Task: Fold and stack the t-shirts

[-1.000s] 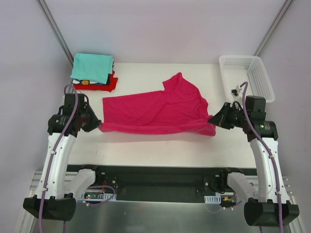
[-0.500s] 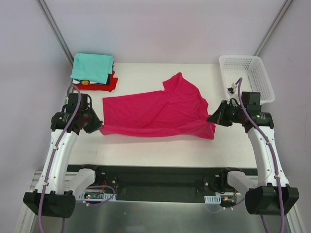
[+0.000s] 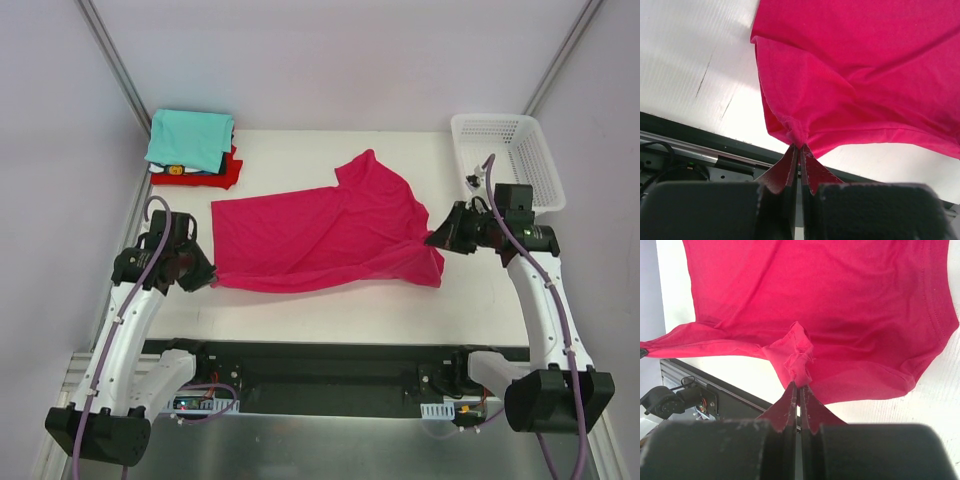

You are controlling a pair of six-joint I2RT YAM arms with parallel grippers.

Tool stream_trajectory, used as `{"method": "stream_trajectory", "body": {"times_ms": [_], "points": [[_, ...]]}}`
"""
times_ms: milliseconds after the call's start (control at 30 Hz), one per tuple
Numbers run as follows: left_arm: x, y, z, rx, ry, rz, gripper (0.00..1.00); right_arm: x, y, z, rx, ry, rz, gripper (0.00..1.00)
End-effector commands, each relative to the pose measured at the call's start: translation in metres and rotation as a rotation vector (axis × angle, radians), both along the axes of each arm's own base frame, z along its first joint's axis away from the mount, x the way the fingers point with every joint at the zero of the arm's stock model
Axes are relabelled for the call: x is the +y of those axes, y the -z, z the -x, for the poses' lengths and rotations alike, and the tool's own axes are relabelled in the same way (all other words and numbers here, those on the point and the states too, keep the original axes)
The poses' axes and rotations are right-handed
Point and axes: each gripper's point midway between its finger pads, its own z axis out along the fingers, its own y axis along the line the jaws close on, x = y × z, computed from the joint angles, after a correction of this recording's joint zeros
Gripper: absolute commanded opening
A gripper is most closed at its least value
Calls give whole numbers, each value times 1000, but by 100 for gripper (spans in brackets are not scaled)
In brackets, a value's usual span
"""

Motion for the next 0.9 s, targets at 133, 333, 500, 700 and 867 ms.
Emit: {"method": "stream_trajectory", "body": {"times_ms": [133, 333, 500, 700, 867], "points": [[7, 17, 0, 70, -42, -41, 0, 1, -19, -42, -56, -2, 1, 1], [19, 24, -14, 109, -58, -123, 0, -1, -20, -67, -45, 8, 12, 1], [24, 24, -28, 139, -57, -161, 0, 1, -11, -86, -21, 6, 2, 1], [31, 28, -38, 157, -68, -194, 0, 6, 5, -99, 14, -17, 5, 1], [35, 35, -41, 182, -73, -204, 0, 7, 11, -114, 21, -17, 8, 1]]}}
